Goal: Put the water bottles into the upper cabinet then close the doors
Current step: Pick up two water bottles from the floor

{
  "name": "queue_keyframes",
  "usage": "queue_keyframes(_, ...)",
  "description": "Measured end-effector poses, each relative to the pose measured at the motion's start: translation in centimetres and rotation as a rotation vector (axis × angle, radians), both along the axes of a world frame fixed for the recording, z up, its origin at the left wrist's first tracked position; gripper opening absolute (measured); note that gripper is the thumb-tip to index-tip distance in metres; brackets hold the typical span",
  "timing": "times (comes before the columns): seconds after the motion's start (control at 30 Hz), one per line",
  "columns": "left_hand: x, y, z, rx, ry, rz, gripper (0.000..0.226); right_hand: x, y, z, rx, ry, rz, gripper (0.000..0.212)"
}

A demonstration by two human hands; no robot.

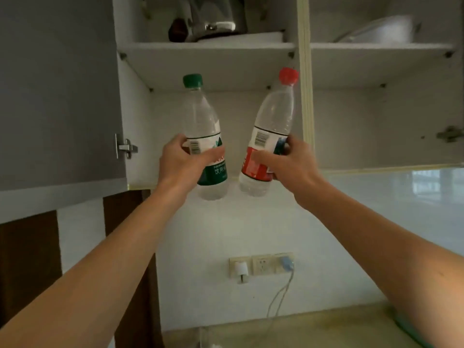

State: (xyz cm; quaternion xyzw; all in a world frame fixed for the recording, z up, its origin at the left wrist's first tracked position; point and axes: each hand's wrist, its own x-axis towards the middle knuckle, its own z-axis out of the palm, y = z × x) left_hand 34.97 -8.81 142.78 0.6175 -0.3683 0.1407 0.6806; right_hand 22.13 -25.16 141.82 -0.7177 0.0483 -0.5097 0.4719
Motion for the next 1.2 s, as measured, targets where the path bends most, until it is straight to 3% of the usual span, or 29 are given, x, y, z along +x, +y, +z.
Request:
queue_keyframes(0.13,4.4,-3.0,3.0,-0.025,-0.042,0.076,0.074,5.2,-2.7,3.5,-0.004,0.051,-0.030,0.046)
queue_keyframes(0.23,6.9,-4.6,3.9,0.031,-0.059,0.091,0.070,7.9,-4.5,4.8,-0.036,0.113,-0.042,0.050)
queue_keyframes(0.47,11.2,-6.9,4.9,0.103,0.036,0.081,0.067,11.8,-7.6,5.8,-0.133,0.233,-0.040,0.029)
queue_keyframes(0.8,15.0,-9.5,5.3,0.164,0.080,0.018,0.053,16.1,-10.3,6.1,-0.145,0.308,-0.019,0.048)
queue_keyframes(1.2,16.5,-10.7,4.9,0.206,0.077,-0.019,0.055,17.8,-9.8,5.5,-0.189,0.378,-0.077,0.046)
